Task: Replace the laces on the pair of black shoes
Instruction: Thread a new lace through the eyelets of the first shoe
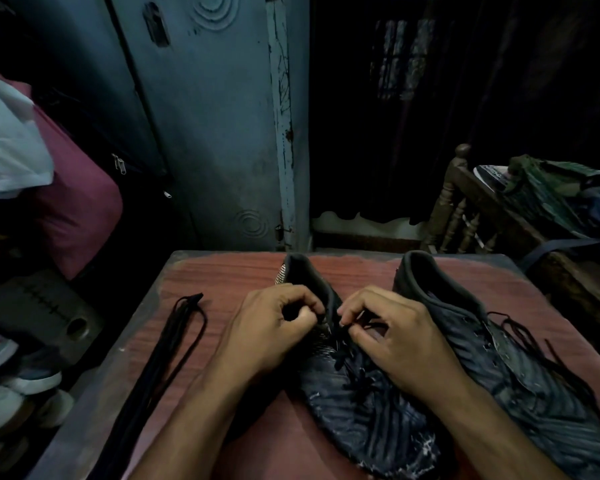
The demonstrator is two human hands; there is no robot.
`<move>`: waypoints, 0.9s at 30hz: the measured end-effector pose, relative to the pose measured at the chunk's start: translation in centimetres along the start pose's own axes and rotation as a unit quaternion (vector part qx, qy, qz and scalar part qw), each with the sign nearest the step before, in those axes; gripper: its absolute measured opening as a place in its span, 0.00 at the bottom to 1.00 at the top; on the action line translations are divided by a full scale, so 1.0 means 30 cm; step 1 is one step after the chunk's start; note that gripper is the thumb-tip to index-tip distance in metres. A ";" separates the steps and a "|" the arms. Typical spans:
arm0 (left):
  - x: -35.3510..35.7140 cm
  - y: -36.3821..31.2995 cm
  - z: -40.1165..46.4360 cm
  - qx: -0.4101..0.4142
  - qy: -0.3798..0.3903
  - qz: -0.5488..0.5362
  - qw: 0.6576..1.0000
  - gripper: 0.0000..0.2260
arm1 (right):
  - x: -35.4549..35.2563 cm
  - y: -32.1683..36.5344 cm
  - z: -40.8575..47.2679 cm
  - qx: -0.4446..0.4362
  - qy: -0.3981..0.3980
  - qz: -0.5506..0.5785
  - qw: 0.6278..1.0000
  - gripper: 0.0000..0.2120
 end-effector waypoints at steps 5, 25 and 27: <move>-0.003 0.000 0.003 0.009 0.019 0.012 1.000 0.07 | 0.005 0.018 -0.004 -0.036 -0.009 -0.026 0.999 0.09; 0.041 0.005 -0.001 0.054 0.033 0.063 0.996 0.10 | 0.007 0.014 -0.007 -0.022 0.004 -0.054 0.998 0.09; 0.038 0.006 -0.002 0.057 0.020 0.044 0.997 0.08 | 0.000 0.015 -0.004 -0.022 0.001 -0.045 0.999 0.10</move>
Point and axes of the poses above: each hand's wrist, its own z-axis towards the middle knuckle, its own x-axis out of the palm, y = z × x, the point moved 5 cm from there along z, towards the middle knuckle, and after that the axes turned 2 degrees about -x, right-handed, at the moved point
